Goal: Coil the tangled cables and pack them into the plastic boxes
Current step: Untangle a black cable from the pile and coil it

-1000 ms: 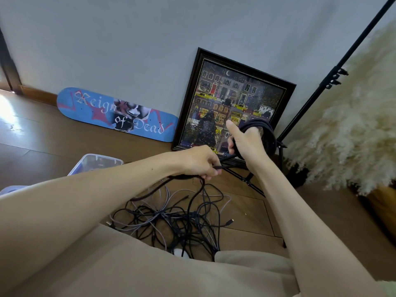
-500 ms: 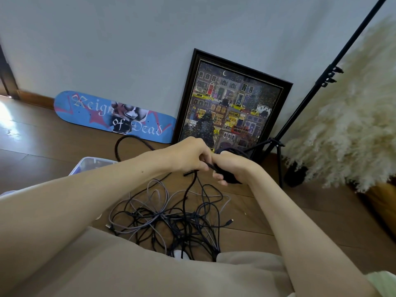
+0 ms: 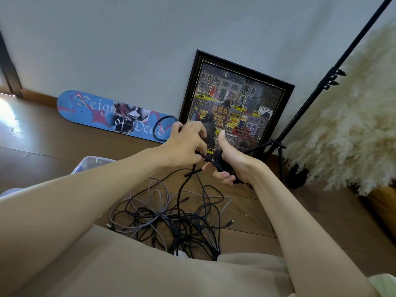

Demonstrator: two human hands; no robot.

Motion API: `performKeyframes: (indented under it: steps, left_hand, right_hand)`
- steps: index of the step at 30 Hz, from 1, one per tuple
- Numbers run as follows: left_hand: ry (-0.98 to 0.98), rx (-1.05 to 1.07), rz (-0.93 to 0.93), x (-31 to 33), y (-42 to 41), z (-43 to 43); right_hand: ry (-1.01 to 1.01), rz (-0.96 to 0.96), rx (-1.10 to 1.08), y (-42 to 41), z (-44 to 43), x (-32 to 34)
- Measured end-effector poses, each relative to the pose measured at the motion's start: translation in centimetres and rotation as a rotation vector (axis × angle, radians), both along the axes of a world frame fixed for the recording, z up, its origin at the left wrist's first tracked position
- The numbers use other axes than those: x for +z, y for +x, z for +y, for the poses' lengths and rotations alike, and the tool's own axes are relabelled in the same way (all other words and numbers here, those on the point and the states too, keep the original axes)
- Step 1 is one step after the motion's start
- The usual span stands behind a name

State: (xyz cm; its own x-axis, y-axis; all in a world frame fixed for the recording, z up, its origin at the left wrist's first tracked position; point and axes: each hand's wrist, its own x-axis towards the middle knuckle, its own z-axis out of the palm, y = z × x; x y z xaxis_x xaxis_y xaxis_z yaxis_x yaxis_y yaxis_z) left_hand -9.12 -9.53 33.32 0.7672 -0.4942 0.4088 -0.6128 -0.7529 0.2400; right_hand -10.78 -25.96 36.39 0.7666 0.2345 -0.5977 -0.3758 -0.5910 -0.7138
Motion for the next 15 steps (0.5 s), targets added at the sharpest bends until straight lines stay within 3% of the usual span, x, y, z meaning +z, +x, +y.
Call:
performKeyframes:
  steps: [4,8,11,15]
  left_hand:
    - [0.040,0.092,0.003,0.0,1.0,1.1]
    - [0.021,0.068,0.057,-0.6,2.1,2.9]
    - [-0.006,0.082,0.057,-1.1,2.7,3.8]
    - [-0.057,0.167,0.133,-1.6,3.7,5.8]
  right_hand:
    - [-0.120,0.060,0.151,-0.3,0.4,0.0]
    - [-0.232,-0.025,0.163,-0.5,0.5,0.1]
    - [-0.222,-0.149,-0.013,-0.3,0.2,0.0]
    - [-0.178,-0.393,-0.451,0.8,-1.2,-0.5]
